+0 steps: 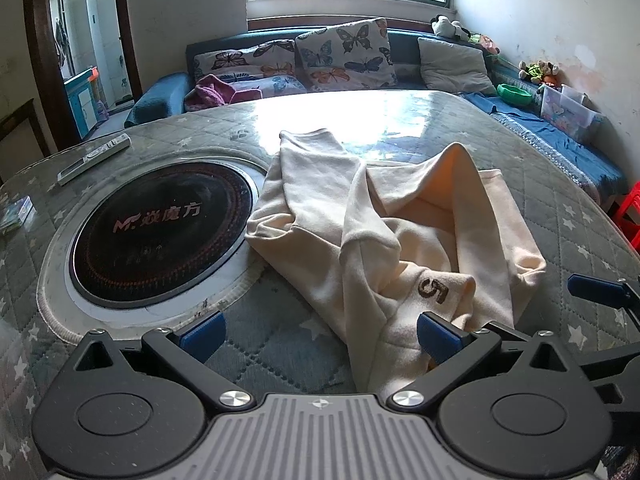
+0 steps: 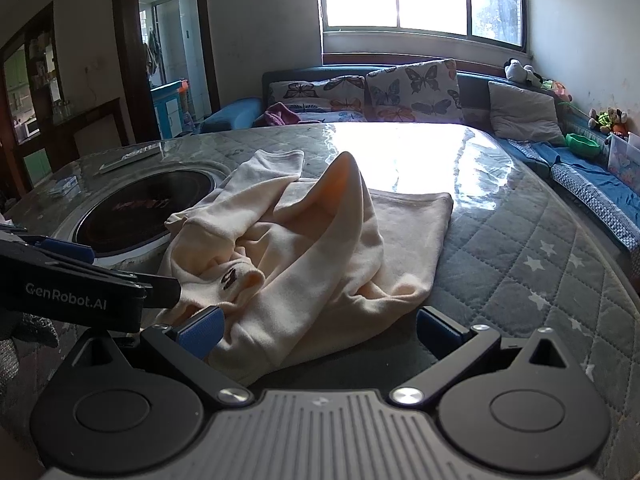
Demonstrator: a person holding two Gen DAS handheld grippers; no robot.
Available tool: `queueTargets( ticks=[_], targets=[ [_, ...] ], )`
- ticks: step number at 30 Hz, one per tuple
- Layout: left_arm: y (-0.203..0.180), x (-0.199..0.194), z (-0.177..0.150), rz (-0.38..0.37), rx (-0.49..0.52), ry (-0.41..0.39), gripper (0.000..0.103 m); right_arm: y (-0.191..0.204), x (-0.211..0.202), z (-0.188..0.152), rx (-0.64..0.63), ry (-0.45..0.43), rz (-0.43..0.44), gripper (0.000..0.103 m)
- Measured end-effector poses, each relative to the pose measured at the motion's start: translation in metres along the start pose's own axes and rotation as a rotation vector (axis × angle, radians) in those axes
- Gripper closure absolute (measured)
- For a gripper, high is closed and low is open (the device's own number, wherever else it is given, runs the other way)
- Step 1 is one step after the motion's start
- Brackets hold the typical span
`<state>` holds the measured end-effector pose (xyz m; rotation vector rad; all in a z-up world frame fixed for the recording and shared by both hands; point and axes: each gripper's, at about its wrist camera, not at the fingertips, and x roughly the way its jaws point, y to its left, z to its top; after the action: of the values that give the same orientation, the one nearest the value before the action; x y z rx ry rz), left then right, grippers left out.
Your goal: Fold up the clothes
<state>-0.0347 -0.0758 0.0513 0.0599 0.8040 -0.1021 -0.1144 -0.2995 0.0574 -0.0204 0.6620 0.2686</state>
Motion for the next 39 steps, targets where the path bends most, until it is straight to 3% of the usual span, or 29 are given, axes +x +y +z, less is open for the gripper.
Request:
queueTargets(
  ticks=[39],
  targets=[
    [0.005,0.040,0.052,0.050,-0.010,0.015,0.000,-0.025,0.052,0.044,0.062,0.022,0.019,0.000]
  ],
)
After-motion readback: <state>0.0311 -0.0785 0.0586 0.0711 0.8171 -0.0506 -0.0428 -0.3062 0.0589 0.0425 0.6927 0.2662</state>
